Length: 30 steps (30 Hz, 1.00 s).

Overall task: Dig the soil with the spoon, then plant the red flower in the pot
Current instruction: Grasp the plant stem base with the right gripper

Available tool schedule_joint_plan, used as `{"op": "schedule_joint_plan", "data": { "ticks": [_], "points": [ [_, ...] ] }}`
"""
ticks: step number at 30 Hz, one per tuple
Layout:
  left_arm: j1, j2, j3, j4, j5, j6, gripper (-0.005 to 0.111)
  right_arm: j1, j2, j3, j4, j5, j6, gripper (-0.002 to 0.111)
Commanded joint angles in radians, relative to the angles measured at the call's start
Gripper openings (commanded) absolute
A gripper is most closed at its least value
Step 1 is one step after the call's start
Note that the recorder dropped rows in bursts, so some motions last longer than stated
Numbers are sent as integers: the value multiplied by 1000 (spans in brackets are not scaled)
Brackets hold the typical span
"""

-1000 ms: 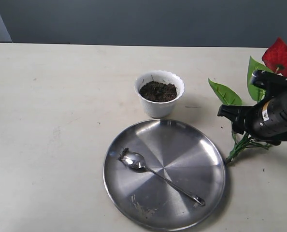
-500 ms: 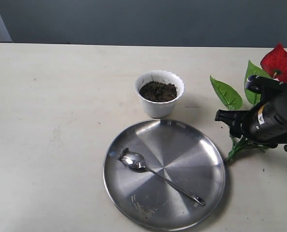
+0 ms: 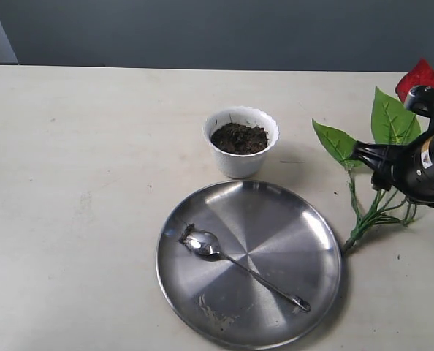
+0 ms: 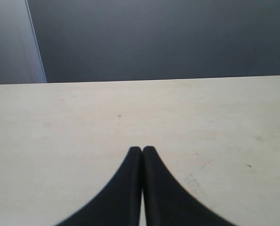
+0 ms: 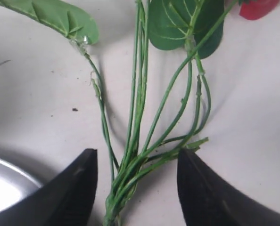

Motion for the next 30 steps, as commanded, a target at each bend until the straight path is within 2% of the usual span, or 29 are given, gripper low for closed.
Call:
{"op": "schedule_joint_plan", "data": {
  "ticks": [1,20,26,30],
  "points": [
    [-3,-2,4,-2,-13,-2,0,-5,11,-4,38,-34,5,50],
    [-3,-2,4,-2,-13,-2,0,-5,232,-4,52,-123,13,50],
    [-3,-2,4,-2,-13,-2,0,-5,260,-4,52,-149,30,28],
    [-3,-2,4,-2,-13,-2,0,-5,269,-4,52,-156,30,26]
  ]
}}
